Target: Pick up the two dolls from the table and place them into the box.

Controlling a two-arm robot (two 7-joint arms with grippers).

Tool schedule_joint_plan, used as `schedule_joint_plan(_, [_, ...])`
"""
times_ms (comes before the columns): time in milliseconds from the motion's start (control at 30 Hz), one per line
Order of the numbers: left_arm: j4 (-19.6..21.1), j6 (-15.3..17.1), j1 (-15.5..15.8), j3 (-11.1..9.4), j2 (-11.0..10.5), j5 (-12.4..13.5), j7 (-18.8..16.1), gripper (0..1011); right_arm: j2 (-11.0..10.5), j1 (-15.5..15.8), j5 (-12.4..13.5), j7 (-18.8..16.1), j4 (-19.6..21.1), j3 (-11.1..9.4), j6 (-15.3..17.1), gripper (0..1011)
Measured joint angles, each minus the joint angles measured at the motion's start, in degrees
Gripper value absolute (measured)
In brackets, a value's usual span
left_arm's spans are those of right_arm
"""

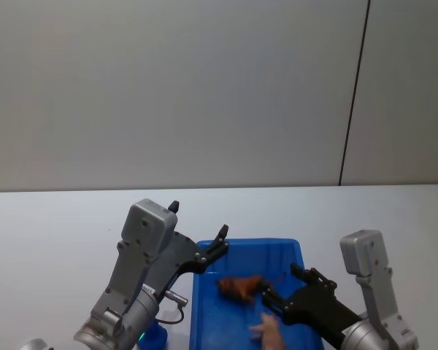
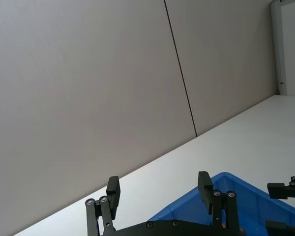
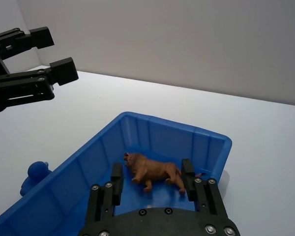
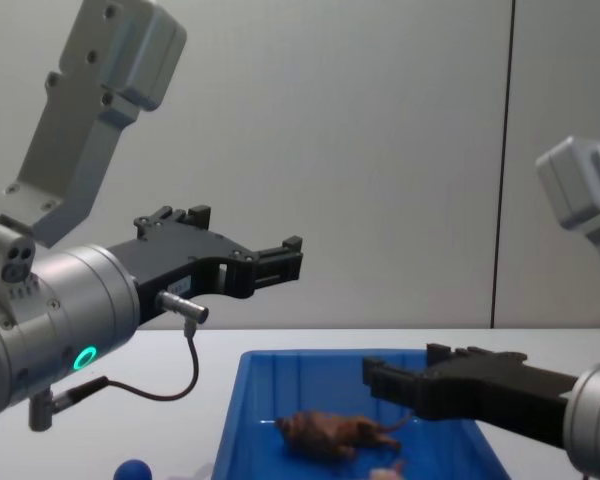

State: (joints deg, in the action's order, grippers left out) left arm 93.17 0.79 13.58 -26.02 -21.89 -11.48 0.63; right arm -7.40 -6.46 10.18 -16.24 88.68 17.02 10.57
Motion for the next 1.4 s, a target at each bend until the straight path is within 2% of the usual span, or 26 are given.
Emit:
schedule_joint_plan(200, [0.0,0.0,0.0,0.0,0.0,0.0,0.0,1001,0.0,0.0,0.4,1.4,-0.3,-0.1,-0.3,858])
schedule_joint_plan(367, [0.0,0.0,0.0,0.0,0.0,0.0,0.0,1001,-0.4,1.1,0.7,4.4,0.4,-0.6,-1.3,994])
schedule_joint_plan(433, [0.0,0.0,0.0,0.0,0.0,0.0,0.0,1001,-0.5,1.2,0.7,4.9,0.5,-0.6,-1.5,1001])
schedule_joint_plan(933, [0.0,0.0,0.0,0.0,0.0,0.0,0.0,1001,-2.9,6.4,2.0,15.3,5.2,-2.5,-4.5,1001])
schedule_joint_plan(1400, [0.5,1.0,-0.3,0.1,-0.3,-0.1,-0.2,1001,-3.9,8.7,2.7,19.2,7.2,-3.3,-5.6,1001])
